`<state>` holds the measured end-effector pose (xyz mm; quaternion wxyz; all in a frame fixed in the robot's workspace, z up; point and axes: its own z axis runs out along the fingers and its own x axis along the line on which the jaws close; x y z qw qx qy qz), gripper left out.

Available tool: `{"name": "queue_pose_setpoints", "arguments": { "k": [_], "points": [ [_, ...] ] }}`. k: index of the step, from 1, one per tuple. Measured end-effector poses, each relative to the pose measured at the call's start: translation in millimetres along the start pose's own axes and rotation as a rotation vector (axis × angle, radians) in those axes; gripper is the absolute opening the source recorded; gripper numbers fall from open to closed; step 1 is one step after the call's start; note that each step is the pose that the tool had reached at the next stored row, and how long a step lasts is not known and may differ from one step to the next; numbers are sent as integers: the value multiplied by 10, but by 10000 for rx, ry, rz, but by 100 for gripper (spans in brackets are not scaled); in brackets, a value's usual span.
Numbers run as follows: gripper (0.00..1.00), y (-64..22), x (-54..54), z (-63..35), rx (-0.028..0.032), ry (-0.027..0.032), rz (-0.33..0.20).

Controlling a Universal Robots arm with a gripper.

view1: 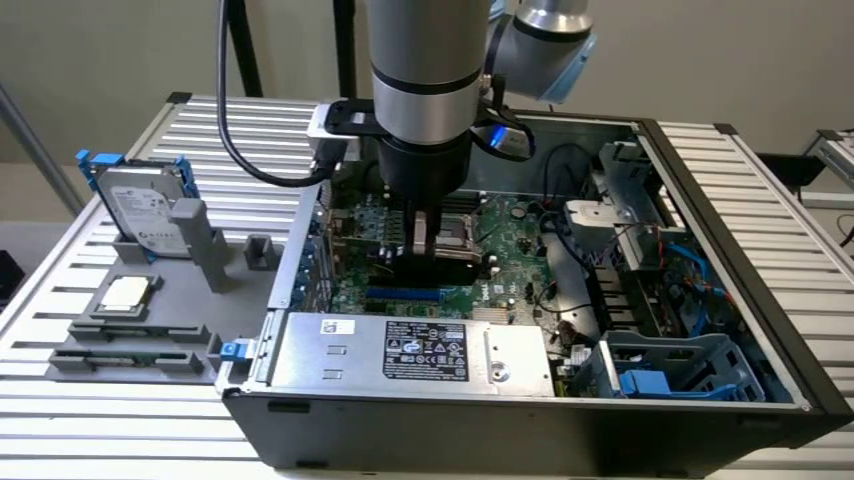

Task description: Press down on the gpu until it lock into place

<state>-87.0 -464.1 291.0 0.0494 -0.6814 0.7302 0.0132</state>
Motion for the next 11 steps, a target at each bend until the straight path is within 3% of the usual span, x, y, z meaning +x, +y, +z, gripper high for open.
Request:
{"name": "queue_pose_setpoints", "arguments": {
  "k": [11],
  "points": [
    [26,2,1,18,-18,0,16]
  ]
}}
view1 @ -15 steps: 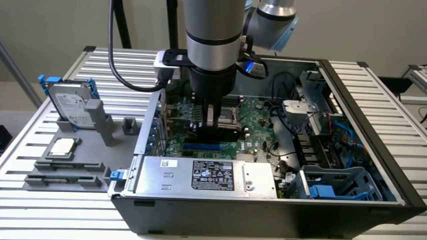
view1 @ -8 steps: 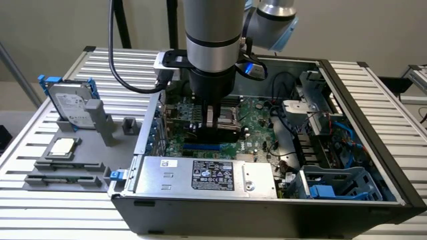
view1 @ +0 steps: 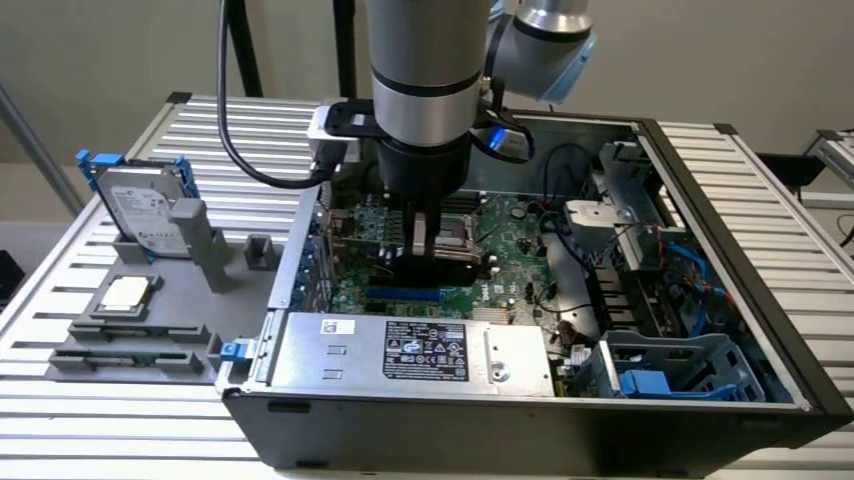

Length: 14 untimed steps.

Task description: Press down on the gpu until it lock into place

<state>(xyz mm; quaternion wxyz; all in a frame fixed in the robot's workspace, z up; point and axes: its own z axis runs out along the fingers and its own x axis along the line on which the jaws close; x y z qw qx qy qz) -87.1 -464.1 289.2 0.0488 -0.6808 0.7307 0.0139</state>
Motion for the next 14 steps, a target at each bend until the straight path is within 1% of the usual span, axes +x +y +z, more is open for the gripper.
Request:
{"name": "queue_pose_setpoints", "arguments": {
  "k": [6,14],
  "points": [
    [26,4,4,37,-76,7,14],
    [26,11,-2,71,-110,16,32]
  ]
}}
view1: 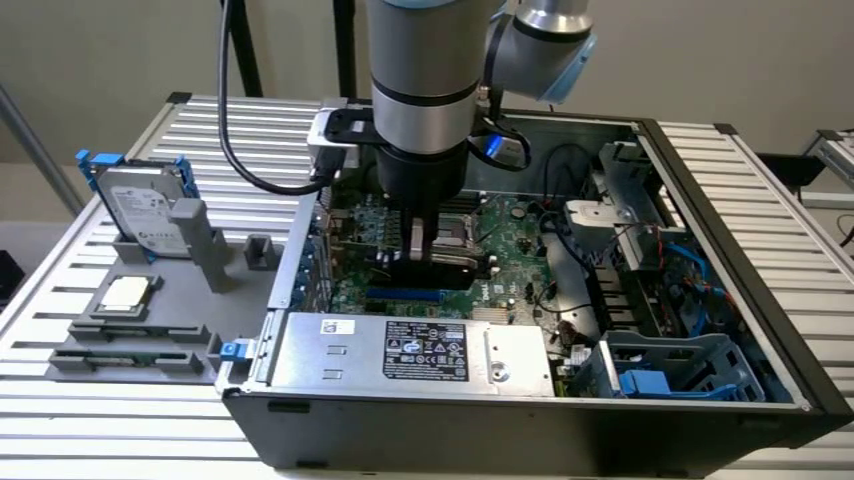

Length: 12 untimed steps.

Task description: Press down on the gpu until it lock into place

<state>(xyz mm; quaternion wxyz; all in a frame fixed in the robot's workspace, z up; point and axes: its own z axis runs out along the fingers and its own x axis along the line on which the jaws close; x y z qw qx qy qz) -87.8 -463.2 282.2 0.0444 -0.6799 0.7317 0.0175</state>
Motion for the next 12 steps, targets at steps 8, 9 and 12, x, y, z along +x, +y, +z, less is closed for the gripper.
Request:
{"name": "queue_pose_setpoints", "arguments": {
  "k": [8,9,12],
  "points": [
    [26,19,-9,31,-18,5,9],
    [26,22,-10,36,-18,4,9],
    [26,27,-10,50,-18,5,8]
  ]
}}
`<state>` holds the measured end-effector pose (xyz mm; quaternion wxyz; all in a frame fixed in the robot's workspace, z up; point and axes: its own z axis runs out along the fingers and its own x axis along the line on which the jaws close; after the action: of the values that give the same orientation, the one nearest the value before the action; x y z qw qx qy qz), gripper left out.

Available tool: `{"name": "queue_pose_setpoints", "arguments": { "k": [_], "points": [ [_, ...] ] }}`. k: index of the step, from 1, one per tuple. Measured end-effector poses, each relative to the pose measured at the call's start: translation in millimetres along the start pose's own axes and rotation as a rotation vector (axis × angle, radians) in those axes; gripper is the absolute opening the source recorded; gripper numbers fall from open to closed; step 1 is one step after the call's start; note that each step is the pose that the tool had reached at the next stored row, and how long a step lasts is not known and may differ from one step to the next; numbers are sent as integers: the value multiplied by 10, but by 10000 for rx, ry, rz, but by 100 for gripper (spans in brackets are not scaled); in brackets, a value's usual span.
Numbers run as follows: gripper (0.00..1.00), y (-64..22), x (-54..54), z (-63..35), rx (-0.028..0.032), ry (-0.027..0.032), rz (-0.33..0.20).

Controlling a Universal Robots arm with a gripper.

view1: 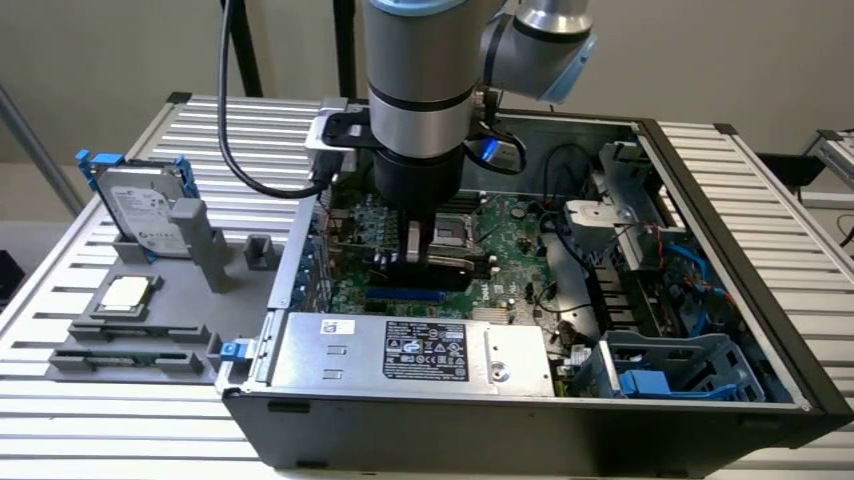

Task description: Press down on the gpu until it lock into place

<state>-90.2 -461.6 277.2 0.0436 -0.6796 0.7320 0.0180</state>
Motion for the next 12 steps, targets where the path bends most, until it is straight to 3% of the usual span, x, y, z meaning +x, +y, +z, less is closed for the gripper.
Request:
{"name": "queue_pose_setpoints", "arguments": {
  "k": [12],
  "points": [
    [26,29,8,60,-3,4,-1]
  ]
}}
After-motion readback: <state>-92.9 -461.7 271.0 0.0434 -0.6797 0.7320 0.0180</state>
